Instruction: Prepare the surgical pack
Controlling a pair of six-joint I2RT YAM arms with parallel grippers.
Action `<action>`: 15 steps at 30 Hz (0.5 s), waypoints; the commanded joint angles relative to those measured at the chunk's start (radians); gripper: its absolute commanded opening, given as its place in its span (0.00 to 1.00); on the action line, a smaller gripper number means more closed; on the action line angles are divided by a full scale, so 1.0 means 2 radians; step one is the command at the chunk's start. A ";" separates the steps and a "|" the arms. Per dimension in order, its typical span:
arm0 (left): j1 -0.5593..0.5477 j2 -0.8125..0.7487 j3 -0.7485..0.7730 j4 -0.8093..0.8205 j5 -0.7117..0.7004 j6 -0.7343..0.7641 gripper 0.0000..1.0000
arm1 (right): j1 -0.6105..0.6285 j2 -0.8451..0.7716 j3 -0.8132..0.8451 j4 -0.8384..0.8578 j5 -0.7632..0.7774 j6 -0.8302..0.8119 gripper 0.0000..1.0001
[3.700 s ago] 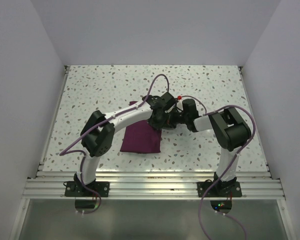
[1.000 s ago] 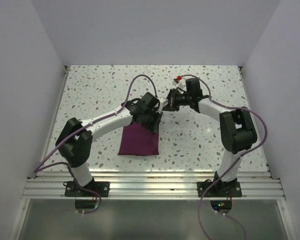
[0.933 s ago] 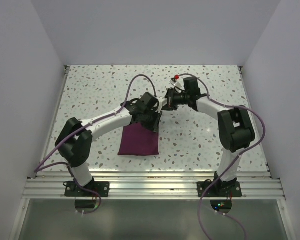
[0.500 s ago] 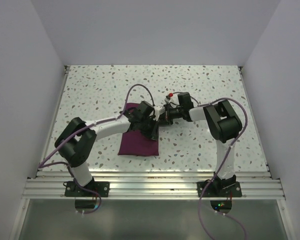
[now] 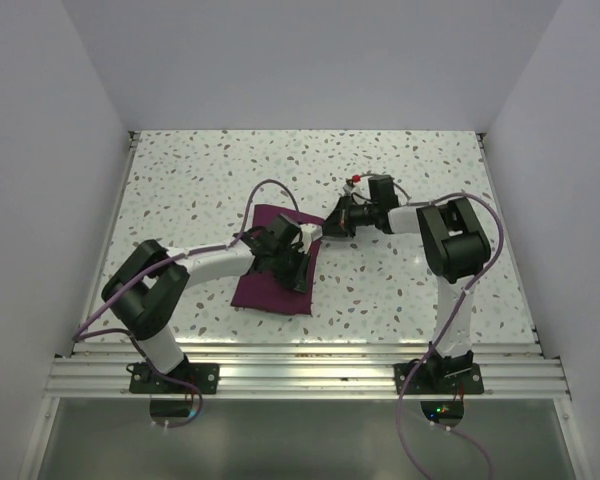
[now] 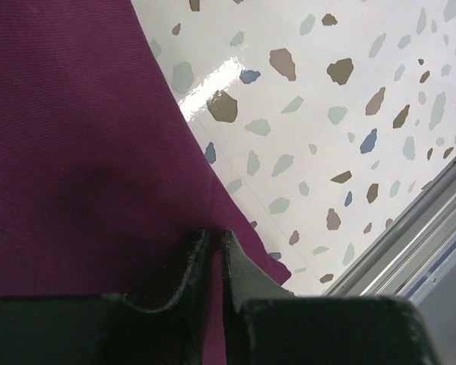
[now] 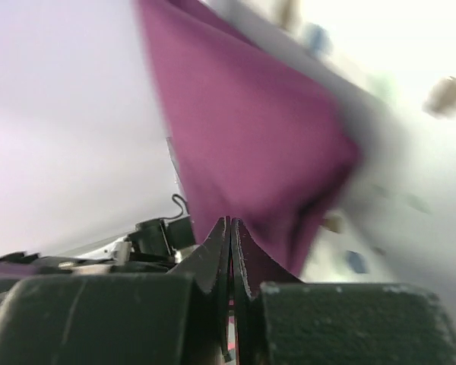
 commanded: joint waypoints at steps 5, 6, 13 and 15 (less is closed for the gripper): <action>0.029 0.016 -0.007 -0.047 -0.042 0.037 0.15 | 0.002 -0.045 0.076 -0.038 0.005 -0.019 0.00; 0.035 0.017 -0.005 -0.054 -0.046 0.039 0.15 | 0.004 -0.042 0.077 -0.037 0.005 -0.019 0.00; 0.093 0.042 0.046 -0.087 -0.064 0.071 0.17 | 0.008 0.007 0.082 -0.017 0.001 -0.009 0.00; 0.108 0.043 0.060 -0.097 -0.067 0.075 0.17 | 0.008 0.015 0.088 -0.015 0.000 -0.004 0.00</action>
